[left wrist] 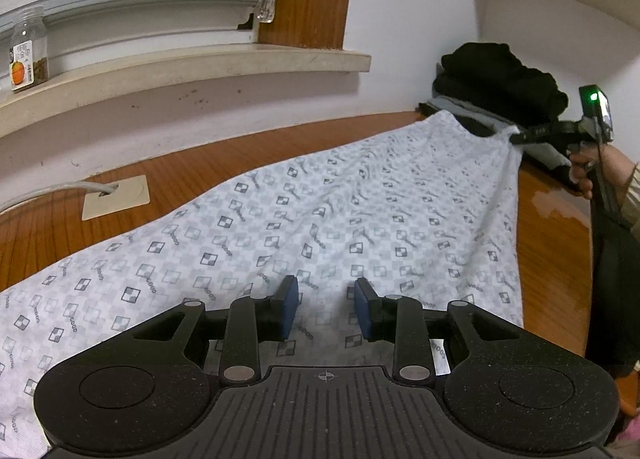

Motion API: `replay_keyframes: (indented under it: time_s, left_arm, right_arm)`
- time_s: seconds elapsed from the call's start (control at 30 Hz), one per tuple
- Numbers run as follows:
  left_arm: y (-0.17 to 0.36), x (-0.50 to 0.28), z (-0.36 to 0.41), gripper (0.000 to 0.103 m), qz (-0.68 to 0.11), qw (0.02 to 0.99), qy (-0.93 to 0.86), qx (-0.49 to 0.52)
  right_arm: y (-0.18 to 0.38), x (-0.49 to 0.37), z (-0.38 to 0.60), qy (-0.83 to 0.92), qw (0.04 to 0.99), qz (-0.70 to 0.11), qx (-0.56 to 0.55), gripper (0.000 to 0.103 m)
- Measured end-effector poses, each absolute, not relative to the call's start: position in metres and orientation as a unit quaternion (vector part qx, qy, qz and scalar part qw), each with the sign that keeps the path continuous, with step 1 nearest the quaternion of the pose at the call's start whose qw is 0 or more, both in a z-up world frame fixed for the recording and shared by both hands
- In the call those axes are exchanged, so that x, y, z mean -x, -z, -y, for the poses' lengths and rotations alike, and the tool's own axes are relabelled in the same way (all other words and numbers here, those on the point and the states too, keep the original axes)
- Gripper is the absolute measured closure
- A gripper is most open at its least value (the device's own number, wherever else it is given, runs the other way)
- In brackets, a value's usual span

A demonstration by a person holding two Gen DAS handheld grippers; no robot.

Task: Fold clothes
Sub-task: 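Pinch the garment edge with the left gripper and pull it straight, then open, then lower the right gripper onto the garment end and pinch the fabric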

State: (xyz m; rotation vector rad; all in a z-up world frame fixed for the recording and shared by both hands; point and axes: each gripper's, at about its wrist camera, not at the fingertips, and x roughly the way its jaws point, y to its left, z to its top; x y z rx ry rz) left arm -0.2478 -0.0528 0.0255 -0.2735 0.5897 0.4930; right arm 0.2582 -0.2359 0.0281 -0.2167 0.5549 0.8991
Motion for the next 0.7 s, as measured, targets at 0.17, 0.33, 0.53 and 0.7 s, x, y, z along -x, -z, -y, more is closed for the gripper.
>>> replay_keyframes:
  time_s: [0.17, 0.33, 0.53, 0.7]
  left_arm:
    - [-0.026, 0.244, 0.058, 0.048, -0.293, 0.919, -0.235, 0.118]
    - [-0.028, 0.231, 0.067, 0.035, -0.305, 0.918, -0.235, 0.095]
    - [-0.041, 0.208, 0.077, 0.026, -0.291, 0.926, -0.226, 0.081]
    - [-0.039, 0.194, 0.076, 0.025, -0.289, 0.927, -0.219, 0.094]
  right_arm:
    - [-0.028, -0.241, 0.244, -0.403, 0.878, -0.228, 0.121, 0.064]
    - [-0.026, -0.191, 0.235, -0.522, 0.816, -0.213, 0.128, 0.063]
    - [-0.014, -0.125, 0.213, -0.626, 0.732, -0.205, 0.173, 0.063]
    - [-0.011, -0.103, 0.199, -0.647, 0.707, -0.206, 0.199, 0.063]
